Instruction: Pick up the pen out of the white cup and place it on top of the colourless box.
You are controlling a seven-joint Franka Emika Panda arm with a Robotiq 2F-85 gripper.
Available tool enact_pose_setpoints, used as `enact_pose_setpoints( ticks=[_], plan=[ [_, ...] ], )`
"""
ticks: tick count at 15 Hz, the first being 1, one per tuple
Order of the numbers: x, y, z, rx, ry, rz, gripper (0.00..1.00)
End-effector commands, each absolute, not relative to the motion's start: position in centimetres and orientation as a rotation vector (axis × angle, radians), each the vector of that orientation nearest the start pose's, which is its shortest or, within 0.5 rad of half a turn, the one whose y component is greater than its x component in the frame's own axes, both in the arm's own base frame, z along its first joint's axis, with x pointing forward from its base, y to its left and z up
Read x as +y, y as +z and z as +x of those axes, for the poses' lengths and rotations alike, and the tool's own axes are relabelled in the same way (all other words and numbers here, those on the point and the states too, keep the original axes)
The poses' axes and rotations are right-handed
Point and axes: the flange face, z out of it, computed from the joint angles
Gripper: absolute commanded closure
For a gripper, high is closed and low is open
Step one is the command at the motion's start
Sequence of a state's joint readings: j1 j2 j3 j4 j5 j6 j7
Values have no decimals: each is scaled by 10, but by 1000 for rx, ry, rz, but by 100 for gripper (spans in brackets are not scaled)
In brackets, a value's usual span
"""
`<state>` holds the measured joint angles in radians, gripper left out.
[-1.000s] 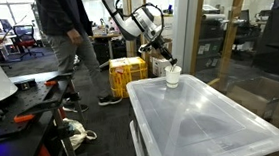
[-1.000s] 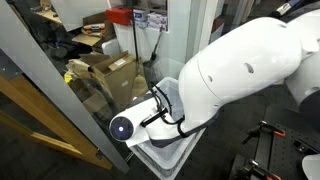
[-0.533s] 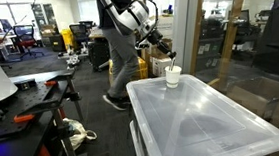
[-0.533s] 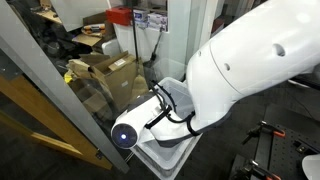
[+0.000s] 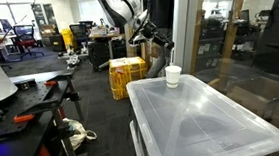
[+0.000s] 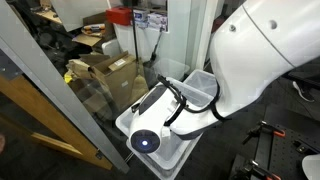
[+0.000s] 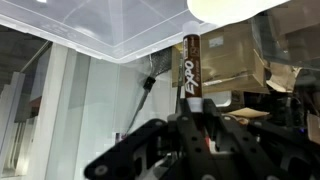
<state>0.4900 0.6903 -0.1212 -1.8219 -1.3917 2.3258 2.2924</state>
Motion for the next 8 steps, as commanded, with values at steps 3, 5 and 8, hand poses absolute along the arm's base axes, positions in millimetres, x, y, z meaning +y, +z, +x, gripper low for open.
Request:
enact_pose_setpoints(
  ticks=[3, 5, 8],
  plan=[
    [181, 177, 568, 1262, -1565, -2792, 95],
    [166, 178, 563, 1293, -1566, -2745, 95],
    [144, 176, 559, 1349, -1562, -2687, 95]
  ],
)
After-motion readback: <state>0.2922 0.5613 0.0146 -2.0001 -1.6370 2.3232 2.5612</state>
